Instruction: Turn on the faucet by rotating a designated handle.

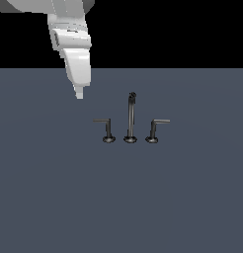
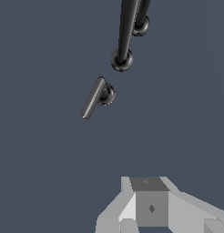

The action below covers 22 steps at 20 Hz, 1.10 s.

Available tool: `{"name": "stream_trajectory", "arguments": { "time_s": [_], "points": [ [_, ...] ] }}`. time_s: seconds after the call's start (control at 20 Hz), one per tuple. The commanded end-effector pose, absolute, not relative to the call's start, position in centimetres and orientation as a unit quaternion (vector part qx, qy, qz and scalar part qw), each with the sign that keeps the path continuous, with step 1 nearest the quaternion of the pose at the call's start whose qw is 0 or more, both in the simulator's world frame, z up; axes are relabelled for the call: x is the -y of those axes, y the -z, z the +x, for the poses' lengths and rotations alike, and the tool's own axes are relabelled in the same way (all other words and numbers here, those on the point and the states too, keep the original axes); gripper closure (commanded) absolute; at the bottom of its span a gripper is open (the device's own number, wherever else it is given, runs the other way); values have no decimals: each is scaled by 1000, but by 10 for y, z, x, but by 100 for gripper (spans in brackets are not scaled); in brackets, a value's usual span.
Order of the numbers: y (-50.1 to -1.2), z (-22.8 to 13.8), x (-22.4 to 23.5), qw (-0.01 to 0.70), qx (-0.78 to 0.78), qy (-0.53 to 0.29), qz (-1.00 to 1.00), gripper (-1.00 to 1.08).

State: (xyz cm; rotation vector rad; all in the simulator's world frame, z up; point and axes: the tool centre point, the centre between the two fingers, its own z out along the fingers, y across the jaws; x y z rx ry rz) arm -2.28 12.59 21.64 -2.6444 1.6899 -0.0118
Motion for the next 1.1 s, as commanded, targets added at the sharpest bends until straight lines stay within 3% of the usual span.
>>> {"name": "stream_trajectory", "arguments": {
  "time_s": [0.0,1.05],
  "points": [
    [-203,-10,-125,1,-560,4,-829,108],
    [-105,91,-93,-1,-712,1,-703,108]
  ]
}}
